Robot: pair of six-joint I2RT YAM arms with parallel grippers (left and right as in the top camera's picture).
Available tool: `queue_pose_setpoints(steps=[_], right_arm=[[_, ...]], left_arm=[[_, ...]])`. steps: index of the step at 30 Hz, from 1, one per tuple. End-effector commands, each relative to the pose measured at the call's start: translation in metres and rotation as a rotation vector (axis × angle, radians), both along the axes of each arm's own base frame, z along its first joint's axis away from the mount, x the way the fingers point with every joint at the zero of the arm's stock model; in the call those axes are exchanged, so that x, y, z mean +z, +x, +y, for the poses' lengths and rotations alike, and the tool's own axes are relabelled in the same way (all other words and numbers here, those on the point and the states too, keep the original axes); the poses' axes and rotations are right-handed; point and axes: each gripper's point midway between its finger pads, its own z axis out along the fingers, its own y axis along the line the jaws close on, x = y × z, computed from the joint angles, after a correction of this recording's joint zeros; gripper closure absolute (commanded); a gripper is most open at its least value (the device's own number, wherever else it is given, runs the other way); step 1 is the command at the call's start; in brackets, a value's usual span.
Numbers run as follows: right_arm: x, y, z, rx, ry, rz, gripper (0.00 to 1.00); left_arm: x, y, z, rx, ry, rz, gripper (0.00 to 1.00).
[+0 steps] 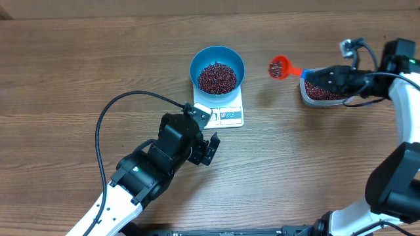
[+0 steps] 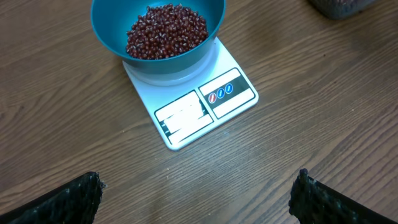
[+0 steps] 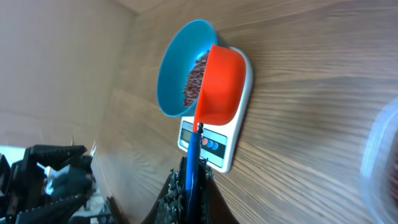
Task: Scoop item into bowl and weigh 150g on scale
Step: 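Lift the filled scoop and carry it left over the teal bowl, then tip the red scoop over the teal bowl to pour beans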
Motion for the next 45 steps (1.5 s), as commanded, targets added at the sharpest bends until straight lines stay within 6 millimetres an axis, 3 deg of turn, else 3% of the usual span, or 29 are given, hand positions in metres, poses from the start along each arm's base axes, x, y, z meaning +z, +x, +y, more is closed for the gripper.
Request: queue_pose_setpoints(steps=[1, 11, 18, 27, 33, 45], right_arm=[[0.012, 0.002, 0.023, 0.063, 0.048, -0.047, 0.96], [0.020, 0.013, 0.082, 0.171, 0.056, -0.108, 0.96], [0.019, 0.022, 0.110, 0.232, -0.019, -0.215, 0.96], [0.000, 0.039, 0.121, 0.229, -0.230, -0.310, 0.96], [-0.002, 0.036, 0.131, 0.327, -0.292, -0.439, 0.96], [-0.004, 0.038, 0.131, 0.388, -0.357, -0.542, 0.96]], left_arm=[[-0.002, 0.000, -0.001, -0.015, 0.006, 0.004, 0.00], [-0.002, 0.000, -0.001, -0.015, 0.006, 0.004, 0.00], [-0.002, 0.000, -0.001, -0.015, 0.006, 0.004, 0.00], [-0.002, 0.000, -0.001, -0.015, 0.006, 0.004, 0.01], [-0.002, 0.000, -0.001, -0.015, 0.007, 0.005, 0.00], [-0.002, 0.000, -0.001, -0.015, 0.007, 0.004, 0.00]])
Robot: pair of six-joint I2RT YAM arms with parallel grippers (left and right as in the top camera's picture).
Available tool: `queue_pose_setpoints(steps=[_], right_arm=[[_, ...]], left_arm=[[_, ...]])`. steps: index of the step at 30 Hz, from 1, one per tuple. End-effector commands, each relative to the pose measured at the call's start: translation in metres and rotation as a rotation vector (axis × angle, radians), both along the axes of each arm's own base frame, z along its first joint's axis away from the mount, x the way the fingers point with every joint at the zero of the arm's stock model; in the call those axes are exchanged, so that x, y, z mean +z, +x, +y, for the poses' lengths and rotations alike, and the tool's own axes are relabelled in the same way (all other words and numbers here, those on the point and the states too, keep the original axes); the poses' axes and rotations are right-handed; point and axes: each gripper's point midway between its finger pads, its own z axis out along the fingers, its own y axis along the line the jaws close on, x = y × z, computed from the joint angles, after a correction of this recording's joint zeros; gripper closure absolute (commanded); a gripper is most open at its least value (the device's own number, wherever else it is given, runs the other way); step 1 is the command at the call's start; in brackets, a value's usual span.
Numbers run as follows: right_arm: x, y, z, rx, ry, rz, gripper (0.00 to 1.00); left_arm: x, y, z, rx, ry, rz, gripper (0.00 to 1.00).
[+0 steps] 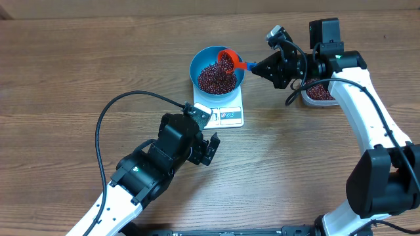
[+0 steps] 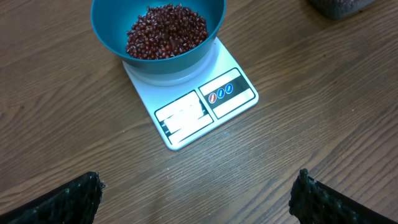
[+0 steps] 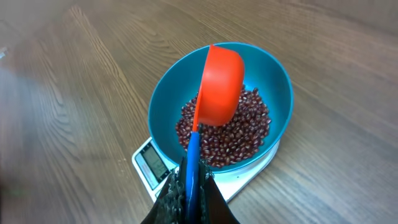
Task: Scoop item into bowl and weigh 150g on scale
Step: 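Tip the red scoop over the teal bowl to pour beans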
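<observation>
A blue bowl [image 1: 217, 69] holding red beans [image 1: 216, 78] sits on the white scale [image 1: 228, 115]. My right gripper [image 1: 266, 67] is shut on the blue handle of an orange scoop [image 1: 227, 58], whose cup hangs tilted over the bowl's right side. In the right wrist view the scoop [image 3: 217, 87] shows its outer side above the beans [image 3: 239, 134], so its contents are hidden. My left gripper [image 1: 209, 149] stands open over the table in front of the scale [image 2: 199, 109], with nothing between its fingers [image 2: 71, 199].
A clear tub of beans [image 1: 321, 92] stands at the right, partly under my right arm. A black cable [image 1: 118, 111] loops across the table on the left. Bare wood lies around the scale.
My right gripper has moved left with the scoop, from beside the tub to above the bowl, and the scoop is now tilted. The left arm has not moved.
</observation>
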Motion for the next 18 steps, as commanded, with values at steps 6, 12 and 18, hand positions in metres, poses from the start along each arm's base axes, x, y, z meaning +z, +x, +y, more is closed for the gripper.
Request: queue_pose_setpoints(steps=[6, 12, 18], right_arm=[[0.0033, 0.0028, 0.0013, 0.063, -0.035, -0.098, 0.96], [0.0038, 0.0034, 0.0014, 0.073, -0.041, -0.116, 0.96], [0.0046, 0.0045, 0.0015, 0.074, -0.041, -0.125, 0.96]], left_arm=[[-0.0019, 0.0004, -0.0010, -0.014, 0.006, 0.004, 0.00], [-0.0015, 0.0007, -0.0012, -0.014, 0.005, 0.002, 0.00], [-0.0015, 0.0007, -0.0013, -0.015, 0.005, 0.002, 0.00]])
